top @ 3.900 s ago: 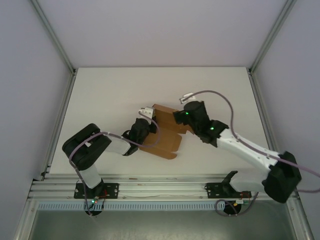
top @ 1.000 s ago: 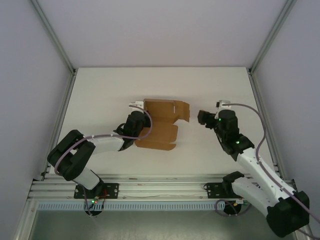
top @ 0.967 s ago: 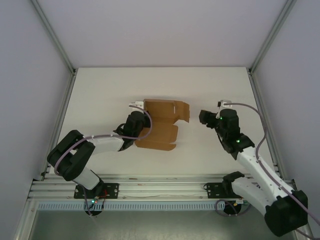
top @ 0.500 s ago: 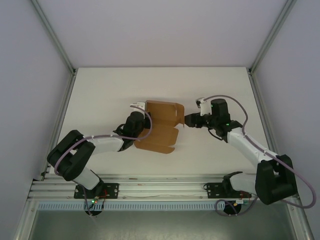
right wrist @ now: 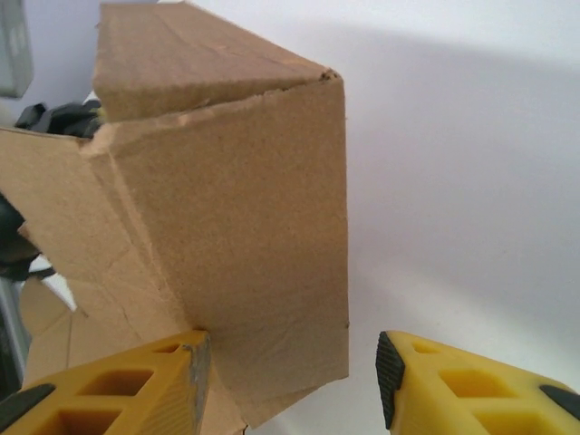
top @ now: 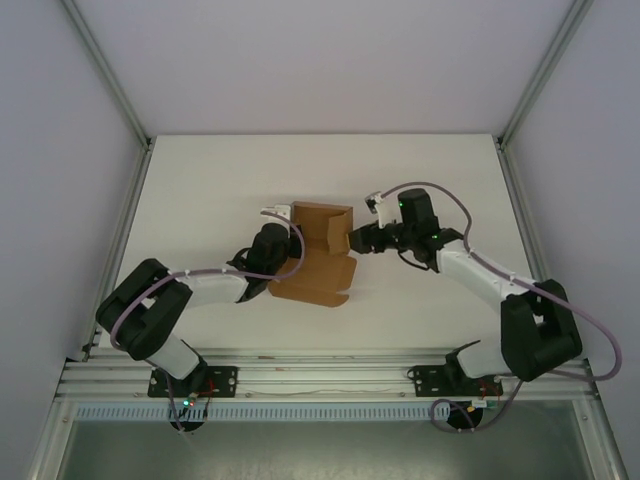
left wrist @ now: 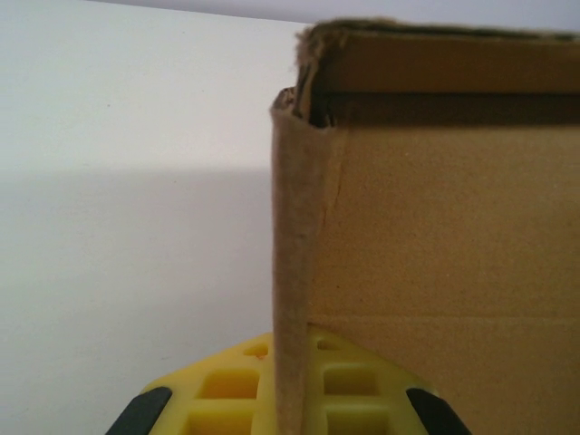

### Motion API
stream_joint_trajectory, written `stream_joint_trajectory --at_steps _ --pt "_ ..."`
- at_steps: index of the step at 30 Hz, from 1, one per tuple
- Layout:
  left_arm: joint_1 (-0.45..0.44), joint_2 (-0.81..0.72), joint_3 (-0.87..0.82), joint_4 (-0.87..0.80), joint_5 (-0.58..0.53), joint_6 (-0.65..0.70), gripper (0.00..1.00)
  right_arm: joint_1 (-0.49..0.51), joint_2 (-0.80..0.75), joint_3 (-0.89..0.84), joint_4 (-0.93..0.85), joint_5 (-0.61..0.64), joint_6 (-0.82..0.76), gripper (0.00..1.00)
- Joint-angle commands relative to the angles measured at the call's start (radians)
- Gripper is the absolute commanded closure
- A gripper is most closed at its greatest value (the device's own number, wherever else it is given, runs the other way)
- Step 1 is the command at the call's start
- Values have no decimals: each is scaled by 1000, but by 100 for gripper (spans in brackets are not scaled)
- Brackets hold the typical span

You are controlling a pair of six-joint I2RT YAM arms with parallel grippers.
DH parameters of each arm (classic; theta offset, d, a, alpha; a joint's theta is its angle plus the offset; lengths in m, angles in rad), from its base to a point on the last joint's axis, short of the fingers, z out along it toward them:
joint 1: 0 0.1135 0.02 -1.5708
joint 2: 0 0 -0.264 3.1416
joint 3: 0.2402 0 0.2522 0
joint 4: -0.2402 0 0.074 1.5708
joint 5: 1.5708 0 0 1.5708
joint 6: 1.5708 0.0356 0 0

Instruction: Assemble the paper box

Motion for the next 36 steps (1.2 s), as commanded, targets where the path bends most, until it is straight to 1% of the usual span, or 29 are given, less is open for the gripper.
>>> stream_joint_trajectory --at_steps 1,5,12,19,24,26,28,31,33,36 --pt "-3 20 27 -16 -36 10 100 13 22 46 64 59 70 48" --pt "-3 32 41 -41 -75 3 100 41 20 49 57 24 80 47" --pt "-2 33 46 -40 -66 4 100 41 14 48 4 -22 66 47" --pt "-2 14 33 -42 -64 29 100 40 -13 73 -128 -20 15 47" --pt "-2 5 31 -39 -42 41 100 40 -1 95 -171 -40 -17 48" --pt "-2 -2 23 -25 -22 45 100 40 9 104 -168 -15 -17 49" --pt "-2 -9 15 -6 2 56 100 41 24 118 -168 60 4 50" --pt "-5 -12 10 10 30 61 100 43 51 130 -149 135 22 50" --pt "-8 -6 15 9 34 61 100 46 79 136 -116 163 58 50" --pt "-18 9 34 -2 13 61 100 52 123 144 -63 162 101 50"
